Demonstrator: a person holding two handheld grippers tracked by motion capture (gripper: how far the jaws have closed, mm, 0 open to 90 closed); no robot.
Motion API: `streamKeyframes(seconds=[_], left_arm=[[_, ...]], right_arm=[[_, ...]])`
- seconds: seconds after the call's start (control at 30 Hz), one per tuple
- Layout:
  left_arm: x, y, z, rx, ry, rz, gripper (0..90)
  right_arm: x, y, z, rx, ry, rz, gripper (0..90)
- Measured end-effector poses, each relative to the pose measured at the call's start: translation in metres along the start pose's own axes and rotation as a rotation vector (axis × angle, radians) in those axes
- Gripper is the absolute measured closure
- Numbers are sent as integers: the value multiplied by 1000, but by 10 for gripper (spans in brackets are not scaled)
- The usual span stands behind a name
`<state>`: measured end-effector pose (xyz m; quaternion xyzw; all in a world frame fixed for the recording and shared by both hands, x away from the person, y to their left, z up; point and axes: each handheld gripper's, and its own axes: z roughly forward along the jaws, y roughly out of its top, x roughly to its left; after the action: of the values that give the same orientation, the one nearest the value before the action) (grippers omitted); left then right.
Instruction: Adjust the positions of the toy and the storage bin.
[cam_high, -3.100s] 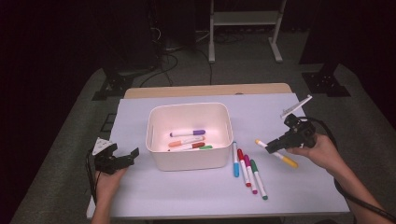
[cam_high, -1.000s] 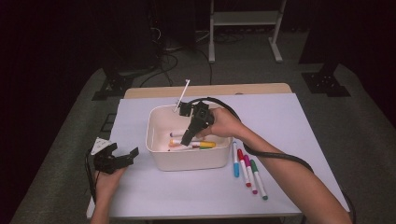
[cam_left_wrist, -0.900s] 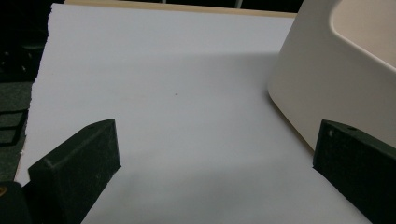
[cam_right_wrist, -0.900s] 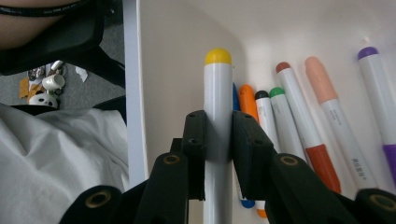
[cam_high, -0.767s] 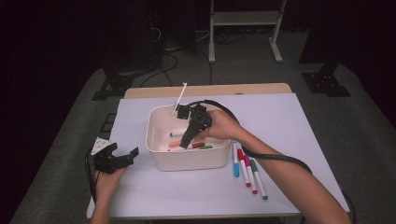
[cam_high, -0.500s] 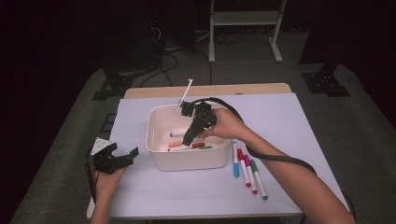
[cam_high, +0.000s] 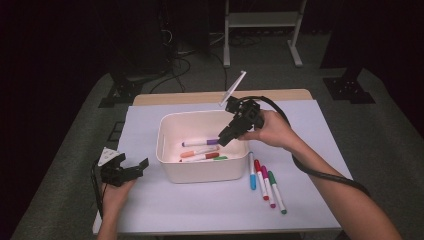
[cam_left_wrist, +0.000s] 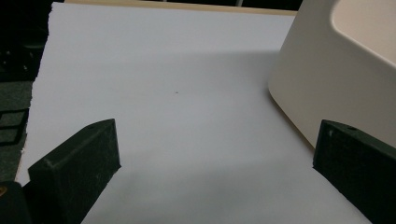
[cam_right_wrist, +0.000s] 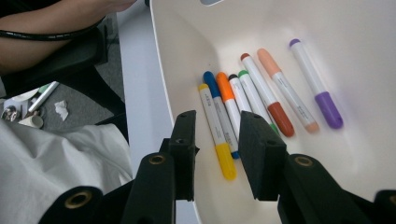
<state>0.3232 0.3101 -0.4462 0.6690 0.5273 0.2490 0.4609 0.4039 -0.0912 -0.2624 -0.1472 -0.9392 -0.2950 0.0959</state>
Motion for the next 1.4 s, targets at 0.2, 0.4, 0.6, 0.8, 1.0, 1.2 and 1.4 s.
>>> streamKeyframes(seconds=[0.2,0.4,0.6,0.8,1.0,1.2,1.4], left_arm=[[0,0,0,-1,3,0,0],[0,0,-1,1,6,0,0],[0,0,-1,7,7,3,0],[-1,-1,-1,7,8,3,0],[0,-1,-1,4,9,1,0],[0,-1,-1,4,9,-1,0],[0,-1,-1,2,8,-2,0]], right_arm=[[2,-22,-24,-50,-28,24,654],[4,-56,-45,-86,-67,54,647],[-4,-104,-47,-96,-86,141,641],[-13,-135,-38,-109,-83,192,635],[-18,-167,-15,-90,-75,253,627],[-23,-188,5,-70,-70,296,616],[-25,-204,22,-58,-76,336,599]])
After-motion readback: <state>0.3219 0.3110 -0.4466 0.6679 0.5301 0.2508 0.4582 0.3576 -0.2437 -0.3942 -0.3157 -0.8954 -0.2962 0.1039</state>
